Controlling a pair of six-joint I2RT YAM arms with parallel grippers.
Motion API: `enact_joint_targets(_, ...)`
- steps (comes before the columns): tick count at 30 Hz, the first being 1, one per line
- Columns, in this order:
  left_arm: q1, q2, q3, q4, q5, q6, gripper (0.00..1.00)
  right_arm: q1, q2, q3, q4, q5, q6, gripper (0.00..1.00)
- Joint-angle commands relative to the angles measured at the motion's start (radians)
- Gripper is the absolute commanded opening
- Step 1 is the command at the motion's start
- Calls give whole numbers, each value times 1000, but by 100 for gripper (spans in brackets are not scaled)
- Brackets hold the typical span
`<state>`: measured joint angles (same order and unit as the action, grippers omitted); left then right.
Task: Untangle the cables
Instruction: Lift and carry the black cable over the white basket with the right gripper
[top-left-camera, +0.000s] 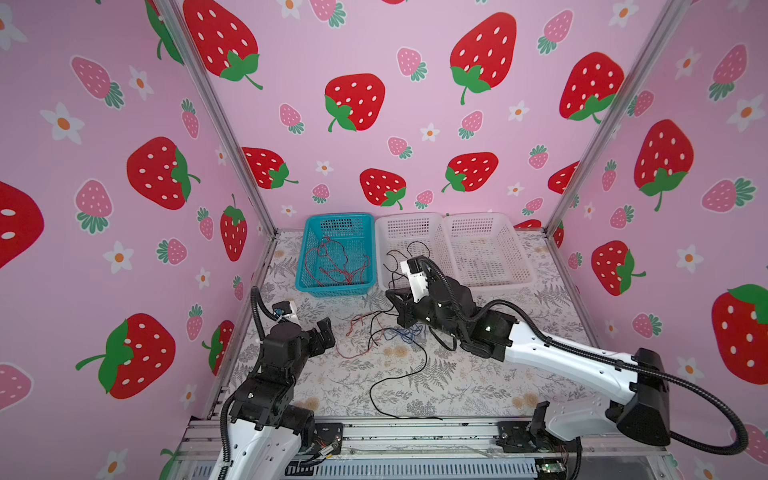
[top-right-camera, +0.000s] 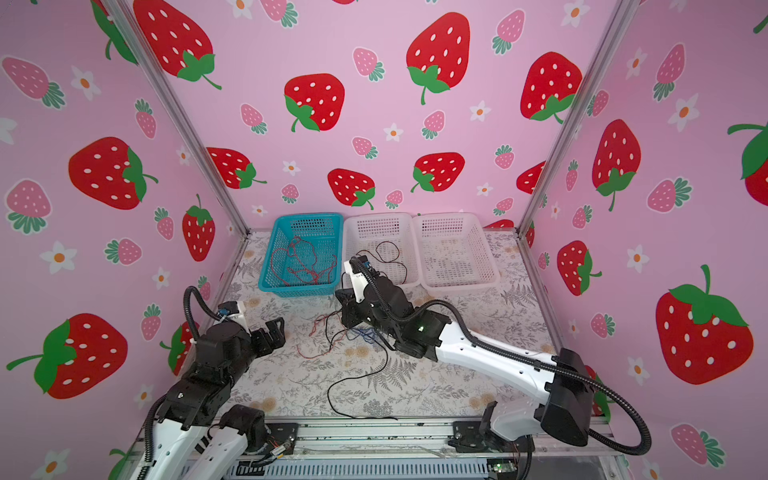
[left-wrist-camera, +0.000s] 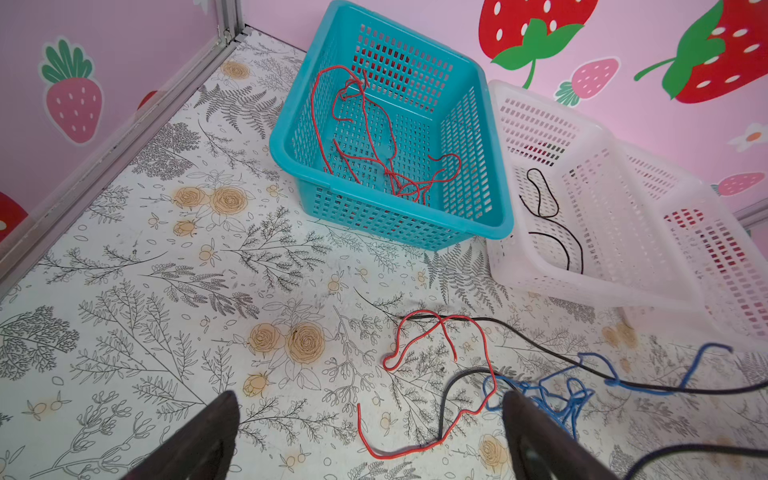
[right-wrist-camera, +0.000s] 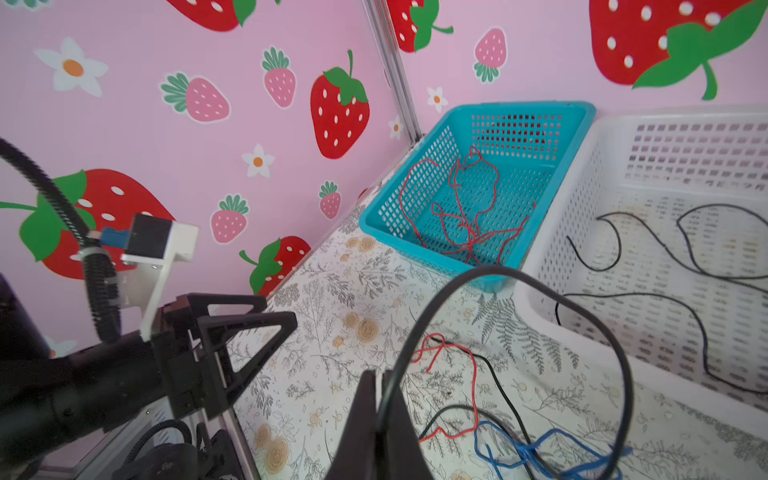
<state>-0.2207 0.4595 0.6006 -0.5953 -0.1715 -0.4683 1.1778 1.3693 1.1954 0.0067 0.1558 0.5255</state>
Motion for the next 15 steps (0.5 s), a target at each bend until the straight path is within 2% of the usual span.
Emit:
enact_joint_targets(1, -5, 2, 14, 0, 3, 2, 100, 28, -42, 70, -95, 72, -87, 0)
enact_joint_targets(7, -6, 4, 14, 1, 5, 1, 100, 55, -70, 180, -166, 96, -152, 0)
enact_joint_targets(15, -14, 5, 16, 0, 3, 1, 100, 98, -47, 422, -317, 120, -256, 0)
